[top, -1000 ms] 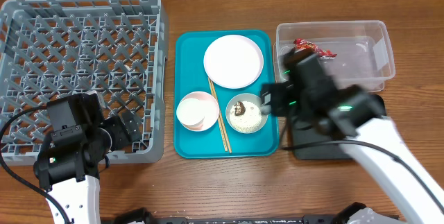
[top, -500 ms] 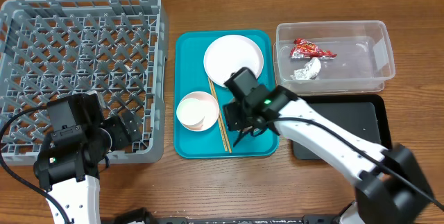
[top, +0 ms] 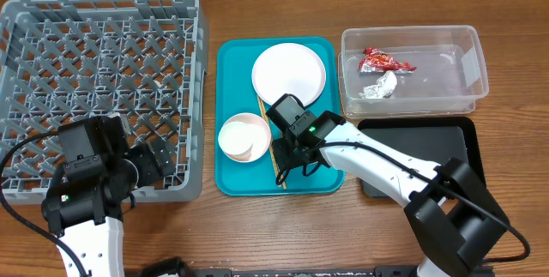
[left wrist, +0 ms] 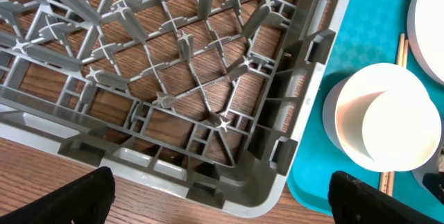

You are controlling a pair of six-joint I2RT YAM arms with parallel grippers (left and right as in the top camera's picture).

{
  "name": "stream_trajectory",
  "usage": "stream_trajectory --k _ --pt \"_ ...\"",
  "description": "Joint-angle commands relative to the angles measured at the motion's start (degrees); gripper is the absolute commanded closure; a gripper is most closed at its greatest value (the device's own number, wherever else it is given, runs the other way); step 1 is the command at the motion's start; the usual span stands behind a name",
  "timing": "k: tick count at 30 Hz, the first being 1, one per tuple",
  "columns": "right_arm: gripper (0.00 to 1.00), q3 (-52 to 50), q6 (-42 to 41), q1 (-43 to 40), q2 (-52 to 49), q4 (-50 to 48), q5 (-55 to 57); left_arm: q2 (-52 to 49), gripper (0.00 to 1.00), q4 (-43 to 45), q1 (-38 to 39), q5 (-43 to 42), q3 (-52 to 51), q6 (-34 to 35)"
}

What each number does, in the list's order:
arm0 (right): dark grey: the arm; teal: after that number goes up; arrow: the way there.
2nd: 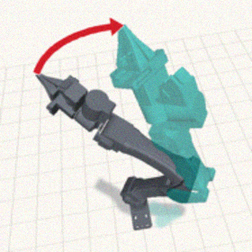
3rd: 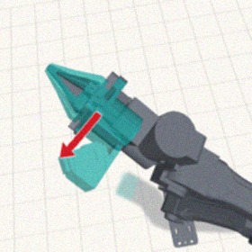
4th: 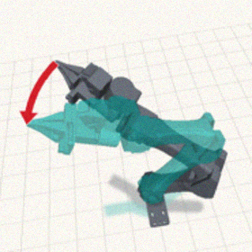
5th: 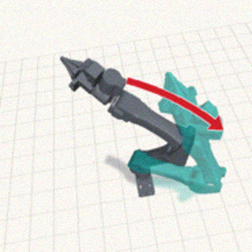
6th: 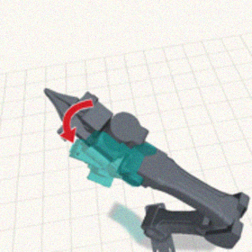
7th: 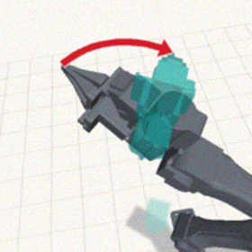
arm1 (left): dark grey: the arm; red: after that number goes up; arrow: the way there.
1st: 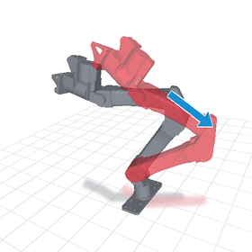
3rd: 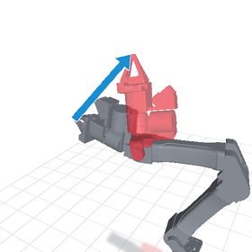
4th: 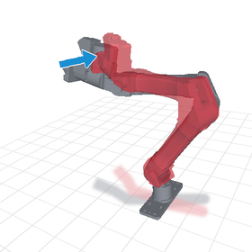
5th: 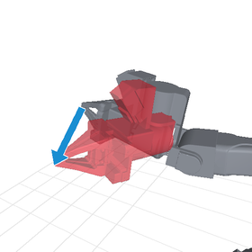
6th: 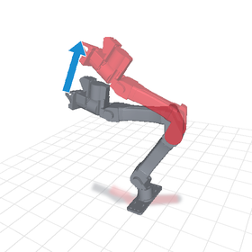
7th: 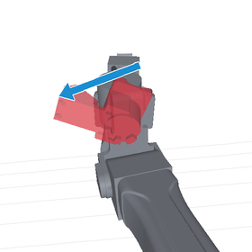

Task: Sort waste into correct bins and load items into the dishwasher
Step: 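Grasp the rim of the rice bowl with the right gripper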

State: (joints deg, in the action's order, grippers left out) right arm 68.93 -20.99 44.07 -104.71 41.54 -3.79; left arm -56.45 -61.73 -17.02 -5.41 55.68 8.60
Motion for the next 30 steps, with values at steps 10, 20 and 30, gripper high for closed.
stream_trajectory --k 10,20,30 --pt "0.85 -0.74 -1.73 0.66 -1.09 0.48 -0.13 -0.2 0.0 0.0 -0.31 -0.61 1.16 -0.87" --pt "0.85 -1.44 -3.06 0.72 -1.38 0.98 -0.15 -0.2 0.0 0.0 -0.31 -0.61 1.16 -0.85" --pt "0.85 -1.49 -4.72 0.72 -1.64 2.08 0.76 -0.2 0.0 0.0 -0.31 -0.61 1.16 -0.85"
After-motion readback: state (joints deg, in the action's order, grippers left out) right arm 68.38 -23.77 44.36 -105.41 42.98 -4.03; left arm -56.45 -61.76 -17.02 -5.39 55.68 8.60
